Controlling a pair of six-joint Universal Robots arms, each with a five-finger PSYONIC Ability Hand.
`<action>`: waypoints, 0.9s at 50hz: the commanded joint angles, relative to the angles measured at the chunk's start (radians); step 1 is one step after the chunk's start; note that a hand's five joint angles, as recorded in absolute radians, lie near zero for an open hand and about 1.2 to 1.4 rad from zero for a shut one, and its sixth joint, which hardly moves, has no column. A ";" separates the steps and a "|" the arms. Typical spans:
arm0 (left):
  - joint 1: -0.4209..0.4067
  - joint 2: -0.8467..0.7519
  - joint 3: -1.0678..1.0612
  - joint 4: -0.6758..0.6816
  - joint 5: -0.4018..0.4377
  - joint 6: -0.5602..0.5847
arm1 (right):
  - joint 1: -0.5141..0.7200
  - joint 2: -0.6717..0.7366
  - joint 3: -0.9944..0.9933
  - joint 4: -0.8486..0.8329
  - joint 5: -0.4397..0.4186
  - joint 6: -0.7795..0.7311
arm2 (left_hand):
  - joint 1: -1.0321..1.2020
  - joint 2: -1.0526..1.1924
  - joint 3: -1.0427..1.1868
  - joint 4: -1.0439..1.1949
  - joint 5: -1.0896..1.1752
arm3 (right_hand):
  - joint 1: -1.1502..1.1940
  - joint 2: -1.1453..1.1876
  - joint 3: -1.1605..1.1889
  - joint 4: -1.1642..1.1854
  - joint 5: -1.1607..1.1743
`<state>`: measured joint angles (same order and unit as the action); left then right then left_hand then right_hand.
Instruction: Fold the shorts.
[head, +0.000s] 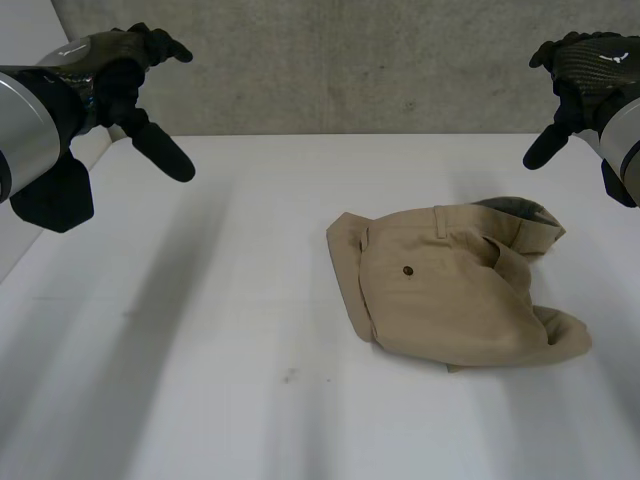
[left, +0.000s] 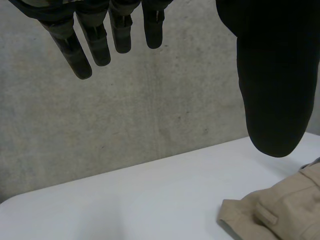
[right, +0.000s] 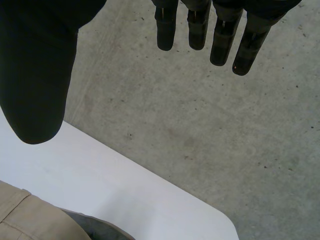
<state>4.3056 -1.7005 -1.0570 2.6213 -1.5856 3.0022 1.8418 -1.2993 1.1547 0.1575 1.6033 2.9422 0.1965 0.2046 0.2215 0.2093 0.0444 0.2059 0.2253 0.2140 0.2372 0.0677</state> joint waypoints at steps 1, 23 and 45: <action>0.026 0.001 -0.032 0.035 0.001 0.004 | -0.001 0.002 0.002 -0.006 -0.006 -0.006 | -0.021 -0.029 -0.046 -0.034 -0.044 | -0.031 -0.051 -0.039 -0.063 -0.068; -0.174 -0.162 -0.232 0.341 -0.002 0.003 | -0.150 0.238 0.034 -0.042 -0.378 -0.646 | -0.021 -0.029 -0.046 -0.034 -0.044 | -0.031 -0.051 -0.039 -0.063 -0.068; -0.112 -0.165 -0.259 0.454 -0.002 0.001 | -0.138 0.463 0.007 -0.225 -0.511 -0.397 | -0.021 -0.029 -0.046 -0.034 -0.044 | 1.190 1.171 1.182 1.159 1.154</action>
<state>4.1328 -1.9370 -1.3171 3.0778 -1.5890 3.0051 1.6908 -0.8216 1.1813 -0.0434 1.0762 2.5202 0.1965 0.2043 0.2215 0.2093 0.0443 0.6667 0.7812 0.7497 0.7473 0.5389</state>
